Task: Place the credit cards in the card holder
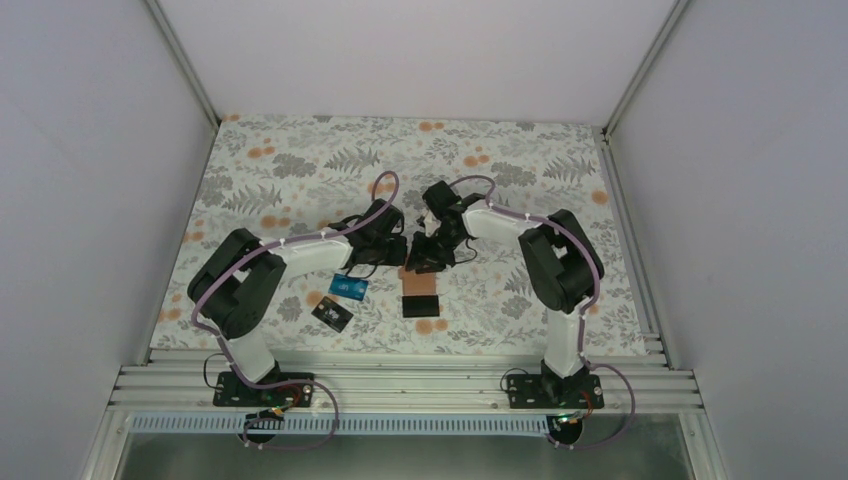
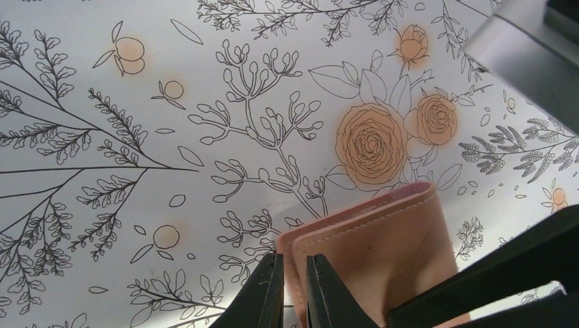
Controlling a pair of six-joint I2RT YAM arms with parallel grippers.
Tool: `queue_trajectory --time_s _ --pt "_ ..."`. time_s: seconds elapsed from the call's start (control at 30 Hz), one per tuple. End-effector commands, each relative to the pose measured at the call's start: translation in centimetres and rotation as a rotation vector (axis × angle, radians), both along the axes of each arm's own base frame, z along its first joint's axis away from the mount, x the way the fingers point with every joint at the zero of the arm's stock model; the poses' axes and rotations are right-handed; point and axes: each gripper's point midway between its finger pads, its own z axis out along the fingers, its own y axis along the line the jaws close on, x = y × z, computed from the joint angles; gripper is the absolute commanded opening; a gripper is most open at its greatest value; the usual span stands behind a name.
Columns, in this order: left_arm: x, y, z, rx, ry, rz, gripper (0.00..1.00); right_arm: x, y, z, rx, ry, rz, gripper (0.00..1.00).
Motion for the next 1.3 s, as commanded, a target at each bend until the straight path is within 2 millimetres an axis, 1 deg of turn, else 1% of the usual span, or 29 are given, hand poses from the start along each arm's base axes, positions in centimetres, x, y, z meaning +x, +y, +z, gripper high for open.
queue_trajectory --time_s 0.0,0.17,0.37,0.47,0.57,0.67,0.77,0.97,1.1,1.27 --pt "0.4 -0.1 1.1 -0.012 -0.023 0.002 0.12 -0.8 -2.2 0.0 -0.112 0.004 -0.015 0.30" --pt "0.4 -0.3 1.6 -0.019 -0.029 -0.002 0.12 -0.5 -2.6 1.1 -0.129 -0.028 -0.028 0.30" --pt "0.5 -1.2 2.3 -0.051 -0.044 -0.038 0.12 -0.4 -2.5 1.4 -0.125 -0.031 -0.026 0.25" --pt "0.6 -1.8 2.6 -0.062 -0.052 -0.061 0.11 -0.4 -2.5 1.6 -0.120 -0.031 -0.022 0.26" --pt "0.9 -2.8 3.1 -0.093 -0.057 -0.096 0.11 -0.4 -2.4 2.0 -0.109 -0.039 -0.018 0.27" --pt "1.0 -4.6 3.6 -0.145 -0.048 -0.163 0.11 -0.4 -2.4 2.3 -0.104 -0.046 -0.016 0.27" --pt "1.0 -5.8 2.9 -0.166 -0.020 -0.199 0.11 -0.4 -2.2 2.3 -0.099 -0.050 -0.012 0.23" --pt "0.6 -7.1 1.7 -0.210 0.024 -0.255 0.11 -0.3 -2.2 1.8 -0.103 -0.043 -0.010 0.14" --pt "0.4 -7.4 1.4 -0.220 0.039 -0.275 0.11 -0.2 -2.2 1.8 -0.102 -0.044 -0.010 0.06" --pt "0.0 -7.2 0.7 -0.221 0.054 -0.282 0.11 -0.2 -2.0 1.9 -0.095 -0.044 -0.012 0.05"
